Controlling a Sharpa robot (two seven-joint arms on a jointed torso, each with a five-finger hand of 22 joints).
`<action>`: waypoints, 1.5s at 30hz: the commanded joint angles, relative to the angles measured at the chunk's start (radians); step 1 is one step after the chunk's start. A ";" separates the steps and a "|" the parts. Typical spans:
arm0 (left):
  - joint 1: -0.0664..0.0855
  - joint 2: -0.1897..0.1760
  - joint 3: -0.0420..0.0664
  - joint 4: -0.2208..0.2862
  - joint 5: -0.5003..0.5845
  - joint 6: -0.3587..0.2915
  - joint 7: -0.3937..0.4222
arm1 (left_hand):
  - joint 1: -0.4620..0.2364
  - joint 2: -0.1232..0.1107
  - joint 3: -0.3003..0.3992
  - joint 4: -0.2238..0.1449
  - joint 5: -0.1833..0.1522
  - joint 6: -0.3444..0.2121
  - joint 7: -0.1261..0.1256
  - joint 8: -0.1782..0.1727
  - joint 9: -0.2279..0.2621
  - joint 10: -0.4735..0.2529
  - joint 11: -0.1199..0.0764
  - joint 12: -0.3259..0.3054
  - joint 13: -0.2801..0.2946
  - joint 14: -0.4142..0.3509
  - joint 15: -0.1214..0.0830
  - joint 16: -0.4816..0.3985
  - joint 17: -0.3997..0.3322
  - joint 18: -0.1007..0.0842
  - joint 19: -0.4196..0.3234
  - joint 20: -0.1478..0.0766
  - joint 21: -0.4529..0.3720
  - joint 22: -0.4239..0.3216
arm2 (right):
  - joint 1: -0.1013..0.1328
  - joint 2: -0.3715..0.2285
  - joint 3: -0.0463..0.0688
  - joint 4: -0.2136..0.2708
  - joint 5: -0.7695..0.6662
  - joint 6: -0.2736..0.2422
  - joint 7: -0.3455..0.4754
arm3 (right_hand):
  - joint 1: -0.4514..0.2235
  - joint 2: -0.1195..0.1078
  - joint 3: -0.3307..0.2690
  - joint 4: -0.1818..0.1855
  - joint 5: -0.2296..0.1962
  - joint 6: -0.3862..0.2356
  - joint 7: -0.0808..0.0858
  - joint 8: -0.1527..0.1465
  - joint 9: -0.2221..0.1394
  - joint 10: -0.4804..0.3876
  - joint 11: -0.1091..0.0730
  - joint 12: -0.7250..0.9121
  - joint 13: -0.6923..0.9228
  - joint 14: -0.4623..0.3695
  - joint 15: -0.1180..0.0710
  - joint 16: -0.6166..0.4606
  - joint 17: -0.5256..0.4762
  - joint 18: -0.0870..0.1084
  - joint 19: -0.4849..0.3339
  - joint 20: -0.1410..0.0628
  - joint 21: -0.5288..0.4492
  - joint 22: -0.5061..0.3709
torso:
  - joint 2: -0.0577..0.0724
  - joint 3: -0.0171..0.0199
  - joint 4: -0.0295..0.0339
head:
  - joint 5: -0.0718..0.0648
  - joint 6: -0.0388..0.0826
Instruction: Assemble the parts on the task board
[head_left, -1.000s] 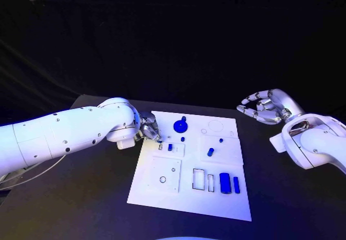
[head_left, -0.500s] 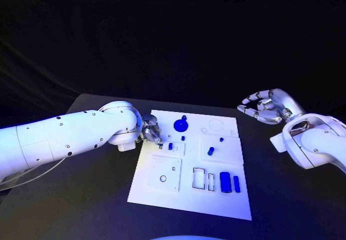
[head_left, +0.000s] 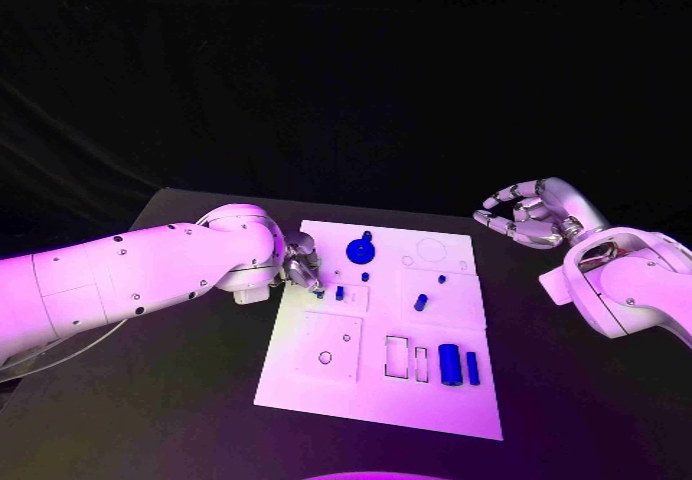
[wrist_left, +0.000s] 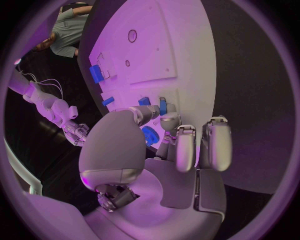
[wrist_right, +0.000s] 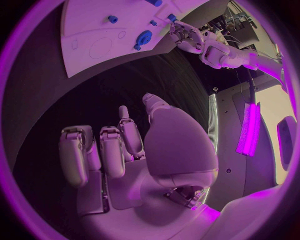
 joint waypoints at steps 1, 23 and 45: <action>-0.002 0.003 0.000 0.002 -0.012 0.040 -0.002 | -0.006 0.003 0.090 -0.084 -0.004 0.007 -0.017 0.008 0.068 0.009 -0.001 0.005 0.002 0.099 -0.008 0.004 0.237 0.002 0.006 -0.003 0.006 0.071 | -0.001 0.001 0.000 0.001 -0.012 0.012 0.003 | 0.003 0.006 -0.006 -0.001 0.002 0.004 -0.001 0.004 0.001 0.001 -0.006 -0.002 0.015 0.076 -0.006 -0.005 0.151 0.013 0.057 -0.004 -0.005 0.212 | 0.000 0.0002 0.0010 | 0.001 0.000; -0.005 0.009 -0.001 0.002 -0.014 0.050 -0.003 | -0.022 0.001 0.082 -0.075 -0.005 0.009 -0.023 0.017 0.068 0.013 -0.006 0.009 0.005 0.099 -0.012 0.005 0.238 0.002 0.006 -0.005 0.006 0.071 | -0.001 0.000 0.000 0.002 -0.012 0.009 0.004 | 0.003 0.006 -0.006 -0.001 0.002 0.004 -0.001 0.004 0.001 0.001 -0.006 -0.002 0.015 0.076 -0.006 -0.005 0.151 0.013 0.057 -0.004 -0.005 0.212 | 0.000 0.0006 0.0001 | 0.000 0.003; -0.005 0.011 -0.001 -0.006 -0.025 0.063 -0.006 | -0.116 -0.014 -0.020 0.012 -0.005 0.038 -0.036 0.031 0.037 0.029 -0.017 0.031 0.031 0.102 -0.023 0.010 0.247 -0.002 0.021 -0.014 0.012 0.089 | -0.002 -0.002 0.000 0.003 -0.012 0.008 0.005 | 0.001 0.006 -0.008 0.000 0.005 0.005 -0.001 0.005 0.002 0.000 -0.007 -0.002 0.014 0.076 -0.006 -0.006 0.150 0.014 0.056 -0.005 -0.007 0.211 | 0.000 0.0001 0.0003 | 0.000 0.001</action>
